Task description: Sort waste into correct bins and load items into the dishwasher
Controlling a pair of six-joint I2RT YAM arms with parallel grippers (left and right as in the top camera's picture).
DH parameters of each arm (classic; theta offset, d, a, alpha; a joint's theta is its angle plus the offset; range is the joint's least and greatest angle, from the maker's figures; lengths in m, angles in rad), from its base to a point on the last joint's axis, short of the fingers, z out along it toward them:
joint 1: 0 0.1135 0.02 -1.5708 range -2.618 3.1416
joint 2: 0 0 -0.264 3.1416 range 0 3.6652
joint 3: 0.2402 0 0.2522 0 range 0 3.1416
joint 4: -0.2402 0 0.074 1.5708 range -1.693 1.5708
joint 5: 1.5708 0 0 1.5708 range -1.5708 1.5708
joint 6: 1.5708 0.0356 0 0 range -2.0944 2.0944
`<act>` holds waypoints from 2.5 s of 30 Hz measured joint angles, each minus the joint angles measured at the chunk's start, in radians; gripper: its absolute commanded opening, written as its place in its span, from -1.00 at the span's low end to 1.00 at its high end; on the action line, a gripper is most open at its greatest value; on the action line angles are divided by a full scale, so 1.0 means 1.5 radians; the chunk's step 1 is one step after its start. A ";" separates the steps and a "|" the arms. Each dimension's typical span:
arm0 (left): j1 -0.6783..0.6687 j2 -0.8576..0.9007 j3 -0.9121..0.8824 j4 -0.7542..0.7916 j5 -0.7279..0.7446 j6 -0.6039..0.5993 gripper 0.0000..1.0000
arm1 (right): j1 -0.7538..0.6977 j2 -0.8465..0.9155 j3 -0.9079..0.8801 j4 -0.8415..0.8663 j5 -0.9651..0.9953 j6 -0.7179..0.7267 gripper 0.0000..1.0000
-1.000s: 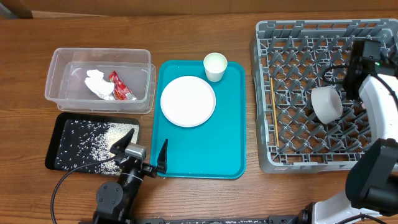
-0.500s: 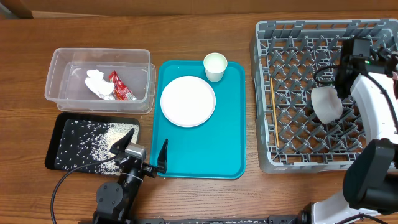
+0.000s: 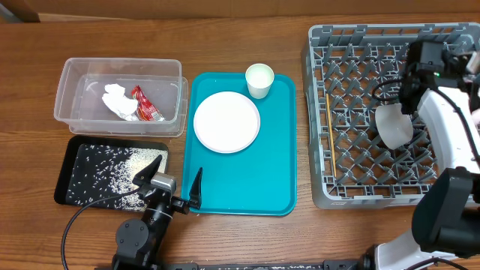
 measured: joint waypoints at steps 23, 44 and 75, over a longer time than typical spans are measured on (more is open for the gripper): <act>0.000 0.000 0.000 0.000 0.000 0.000 1.00 | 0.065 0.012 -0.052 0.059 0.198 -0.182 -0.92; 0.000 0.000 0.000 0.000 0.000 0.000 1.00 | 0.188 0.004 -0.165 0.122 0.077 -0.157 0.38; 0.000 0.000 0.000 0.000 0.000 0.000 1.00 | 0.475 -0.003 -0.020 0.109 -0.903 0.301 0.45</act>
